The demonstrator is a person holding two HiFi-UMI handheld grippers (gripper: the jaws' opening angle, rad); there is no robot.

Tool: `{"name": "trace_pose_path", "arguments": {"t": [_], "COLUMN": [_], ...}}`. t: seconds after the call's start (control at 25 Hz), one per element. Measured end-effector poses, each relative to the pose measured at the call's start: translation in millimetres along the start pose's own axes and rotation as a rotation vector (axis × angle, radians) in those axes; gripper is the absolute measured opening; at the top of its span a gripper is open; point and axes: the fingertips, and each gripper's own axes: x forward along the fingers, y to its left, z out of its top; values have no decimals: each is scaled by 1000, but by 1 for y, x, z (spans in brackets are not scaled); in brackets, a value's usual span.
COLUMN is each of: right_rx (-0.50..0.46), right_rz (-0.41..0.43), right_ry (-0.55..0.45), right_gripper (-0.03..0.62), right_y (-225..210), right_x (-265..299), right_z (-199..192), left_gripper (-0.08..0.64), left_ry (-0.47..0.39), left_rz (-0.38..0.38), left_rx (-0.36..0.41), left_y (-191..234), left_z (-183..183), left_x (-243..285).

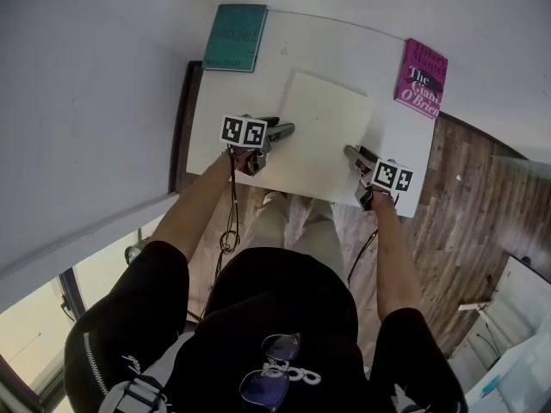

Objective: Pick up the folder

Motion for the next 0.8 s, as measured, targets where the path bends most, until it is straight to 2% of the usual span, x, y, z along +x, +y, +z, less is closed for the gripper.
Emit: {"name": "trace_pose_path", "arguments": {"t": [0.32,0.8], "right_rx": [-10,-6], "right_rz": [-4,-12], "right_ry": [48,65], "right_gripper": [258,255], "right_y": [1,3], "right_x": [3,3], "right_z": [-2,-3], "left_gripper": [265,265], "left_ry": [89,65], "left_rz": [59,84], "left_rx": [8,-5], "left_y": [3,2], "left_z": [-2,-3], "left_x": [1,-1]}}
